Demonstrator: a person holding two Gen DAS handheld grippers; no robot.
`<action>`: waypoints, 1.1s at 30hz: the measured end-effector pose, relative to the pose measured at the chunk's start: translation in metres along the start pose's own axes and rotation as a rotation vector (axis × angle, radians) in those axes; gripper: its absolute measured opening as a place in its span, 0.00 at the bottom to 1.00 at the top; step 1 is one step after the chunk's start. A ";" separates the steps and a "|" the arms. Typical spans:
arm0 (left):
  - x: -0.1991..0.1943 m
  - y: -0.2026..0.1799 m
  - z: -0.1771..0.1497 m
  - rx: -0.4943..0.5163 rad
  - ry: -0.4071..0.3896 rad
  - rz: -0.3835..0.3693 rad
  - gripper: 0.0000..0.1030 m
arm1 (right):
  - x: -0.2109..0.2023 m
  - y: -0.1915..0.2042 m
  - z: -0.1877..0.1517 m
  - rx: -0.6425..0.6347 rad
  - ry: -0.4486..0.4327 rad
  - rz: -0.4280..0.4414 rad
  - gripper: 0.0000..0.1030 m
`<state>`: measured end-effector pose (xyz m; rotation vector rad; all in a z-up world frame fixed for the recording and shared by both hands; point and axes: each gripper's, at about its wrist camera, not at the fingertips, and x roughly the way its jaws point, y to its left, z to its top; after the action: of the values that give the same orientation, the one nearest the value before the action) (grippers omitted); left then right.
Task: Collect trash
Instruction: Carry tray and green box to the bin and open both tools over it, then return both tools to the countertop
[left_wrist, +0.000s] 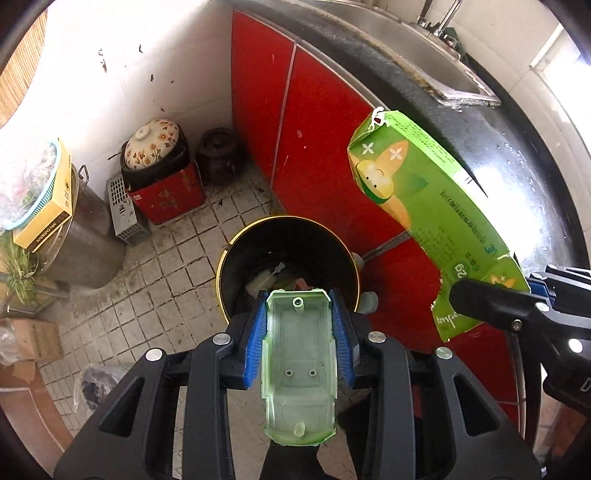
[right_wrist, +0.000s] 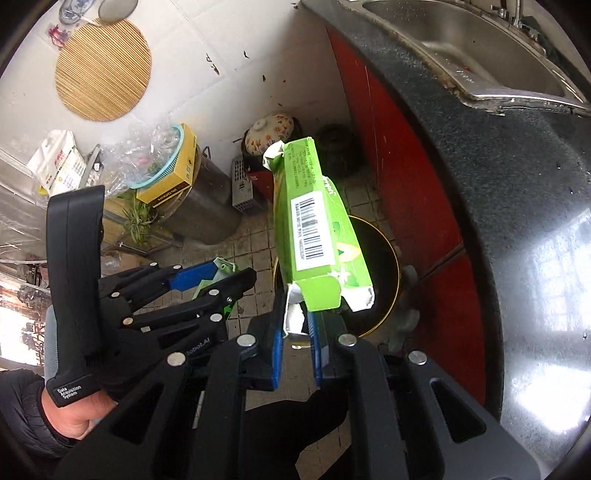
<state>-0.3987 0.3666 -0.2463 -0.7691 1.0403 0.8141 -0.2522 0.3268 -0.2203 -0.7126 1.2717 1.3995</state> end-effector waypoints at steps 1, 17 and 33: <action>0.002 0.000 0.001 0.001 0.002 -0.001 0.32 | 0.003 0.000 0.002 0.002 0.005 -0.003 0.12; 0.007 0.012 0.009 -0.032 -0.014 -0.009 0.65 | -0.023 -0.026 0.009 0.061 -0.045 0.007 0.57; -0.059 -0.173 0.021 0.384 -0.105 -0.130 0.92 | -0.217 -0.144 -0.106 0.309 -0.347 -0.292 0.85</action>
<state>-0.2576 0.2881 -0.1576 -0.4566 1.0026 0.5159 -0.0840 0.1411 -0.0927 -0.4025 1.0302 1.0073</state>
